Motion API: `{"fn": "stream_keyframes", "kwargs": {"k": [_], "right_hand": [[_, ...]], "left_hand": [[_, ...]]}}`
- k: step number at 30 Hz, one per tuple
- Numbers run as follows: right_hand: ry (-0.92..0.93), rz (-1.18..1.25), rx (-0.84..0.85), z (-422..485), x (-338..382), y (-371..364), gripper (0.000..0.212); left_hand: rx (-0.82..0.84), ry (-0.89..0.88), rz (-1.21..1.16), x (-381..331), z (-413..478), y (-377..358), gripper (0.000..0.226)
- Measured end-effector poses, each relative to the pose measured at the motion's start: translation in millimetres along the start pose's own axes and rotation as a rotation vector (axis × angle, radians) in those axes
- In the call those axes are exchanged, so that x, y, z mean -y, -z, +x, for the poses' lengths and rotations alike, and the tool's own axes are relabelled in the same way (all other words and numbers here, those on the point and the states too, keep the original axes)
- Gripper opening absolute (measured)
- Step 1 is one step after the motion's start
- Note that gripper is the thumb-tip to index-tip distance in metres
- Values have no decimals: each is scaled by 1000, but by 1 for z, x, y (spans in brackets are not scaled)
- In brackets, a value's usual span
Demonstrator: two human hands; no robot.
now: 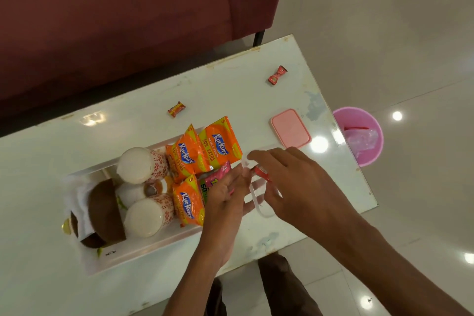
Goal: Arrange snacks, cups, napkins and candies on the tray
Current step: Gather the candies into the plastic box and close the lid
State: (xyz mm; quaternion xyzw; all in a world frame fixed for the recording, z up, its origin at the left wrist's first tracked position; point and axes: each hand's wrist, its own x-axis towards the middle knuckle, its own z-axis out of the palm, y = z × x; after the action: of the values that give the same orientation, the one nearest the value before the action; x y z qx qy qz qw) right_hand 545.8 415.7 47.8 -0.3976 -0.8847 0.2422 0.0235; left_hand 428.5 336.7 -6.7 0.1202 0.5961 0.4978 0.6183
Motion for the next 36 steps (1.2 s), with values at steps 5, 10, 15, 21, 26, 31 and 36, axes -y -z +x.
{"fn": "stream_keyframes", "kwargs": {"k": [5,10,15,21,26,31,36], "right_hand": [[27,-134,-82,6,-3,-16,59],[111,-211,-136,9,-13,-27,58],[138,-163,-169,16,-16,-31,63],[3,29,-274,18,-20,-3,40],[-300,284,-349,47,-66,20,23],[-326,187,-204,117,-138,-10,25],[-226,-1,-2,191,-192,-52,50]], "left_hand": [[-32,-38,41,-1,-2,7,34],[-66,-66,71,-1,-1,8,39],[-48,-63,52,-5,3,7,36],[-50,-47,-14,-6,11,9,33],[-67,-52,-76,-6,18,12,37],[-89,-65,-134,-7,27,13,44],[-129,-101,-218,-3,40,13,47]]}}
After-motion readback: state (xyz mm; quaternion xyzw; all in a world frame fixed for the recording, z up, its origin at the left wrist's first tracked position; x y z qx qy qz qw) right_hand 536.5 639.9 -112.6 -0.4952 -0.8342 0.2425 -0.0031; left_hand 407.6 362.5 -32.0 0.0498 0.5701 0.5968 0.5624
